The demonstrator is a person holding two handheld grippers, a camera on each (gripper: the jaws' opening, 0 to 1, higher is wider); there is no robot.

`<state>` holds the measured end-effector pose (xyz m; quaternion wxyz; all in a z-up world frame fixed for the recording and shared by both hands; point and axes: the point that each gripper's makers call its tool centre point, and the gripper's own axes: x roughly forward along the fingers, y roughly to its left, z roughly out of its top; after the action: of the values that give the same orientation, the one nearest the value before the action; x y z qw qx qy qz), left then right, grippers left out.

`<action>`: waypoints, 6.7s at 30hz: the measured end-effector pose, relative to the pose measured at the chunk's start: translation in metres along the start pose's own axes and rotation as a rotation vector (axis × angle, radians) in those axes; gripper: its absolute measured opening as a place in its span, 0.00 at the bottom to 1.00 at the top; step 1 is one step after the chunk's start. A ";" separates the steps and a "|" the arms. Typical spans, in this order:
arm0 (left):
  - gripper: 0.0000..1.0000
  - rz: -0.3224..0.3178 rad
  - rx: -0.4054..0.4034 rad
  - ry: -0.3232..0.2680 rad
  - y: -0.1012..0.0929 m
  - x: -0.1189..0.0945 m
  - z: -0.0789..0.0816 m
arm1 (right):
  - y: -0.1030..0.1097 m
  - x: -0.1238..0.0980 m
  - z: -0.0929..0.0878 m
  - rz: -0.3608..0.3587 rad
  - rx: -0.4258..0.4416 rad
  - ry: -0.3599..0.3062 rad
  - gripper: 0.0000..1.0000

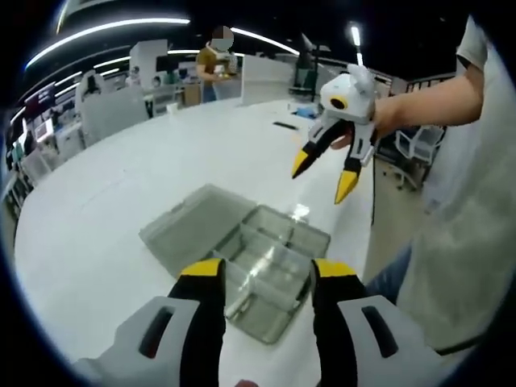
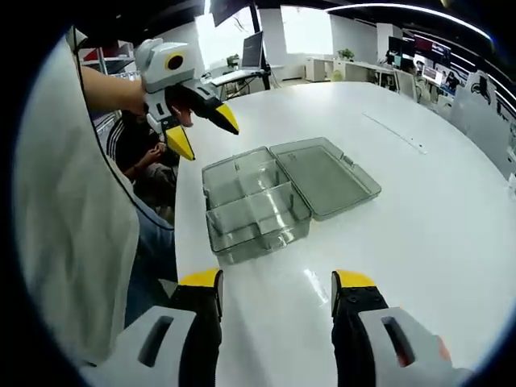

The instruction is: Insert the divider into the dual guide fixture by aligning both edges with the guide slots and pushing it downward to the bottom, including one-sided entry, uneven engagement, binding, and posture correction.

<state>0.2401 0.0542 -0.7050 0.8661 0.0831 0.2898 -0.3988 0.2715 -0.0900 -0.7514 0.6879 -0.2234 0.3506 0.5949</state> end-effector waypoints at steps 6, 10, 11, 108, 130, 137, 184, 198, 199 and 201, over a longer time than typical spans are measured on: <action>0.40 -0.004 0.002 0.002 -0.001 0.002 0.000 | 0.000 0.007 -0.008 0.009 0.014 0.015 0.51; 0.40 -0.005 0.003 0.001 -0.001 0.002 0.001 | -0.002 0.011 -0.014 0.008 0.006 0.036 0.51; 0.40 -0.005 0.003 0.002 -0.001 0.002 0.001 | -0.002 0.011 -0.015 0.008 0.007 0.039 0.51; 0.37 -0.004 -0.017 0.006 0.007 0.006 0.002 | -0.022 0.046 -0.045 0.036 -0.282 0.316 0.28; 0.37 -0.015 -0.011 0.010 0.004 0.009 0.003 | -0.021 0.039 -0.038 0.010 -0.280 0.292 0.27; 0.36 -0.027 -0.010 0.014 0.002 0.015 0.007 | -0.018 0.035 -0.030 -0.001 -0.287 0.275 0.27; 0.26 -0.125 -0.301 0.022 -0.026 0.055 0.034 | 0.018 0.009 0.056 -0.062 -0.432 0.123 0.27; 0.22 -0.117 -0.406 0.001 -0.020 0.049 0.032 | 0.027 0.009 0.076 -0.064 -0.459 0.072 0.27; 0.22 -0.119 -0.412 -0.001 -0.021 0.048 0.033 | 0.027 0.009 0.077 -0.065 -0.463 0.074 0.27; 0.20 -0.127 -0.437 -0.017 -0.021 0.047 0.036 | 0.027 0.010 0.078 -0.065 -0.467 0.073 0.27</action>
<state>0.2644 -0.0034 -0.7008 0.8391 -0.1282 0.3666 -0.3809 0.2627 -0.0216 -0.7050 0.6231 -0.4091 0.2209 0.6290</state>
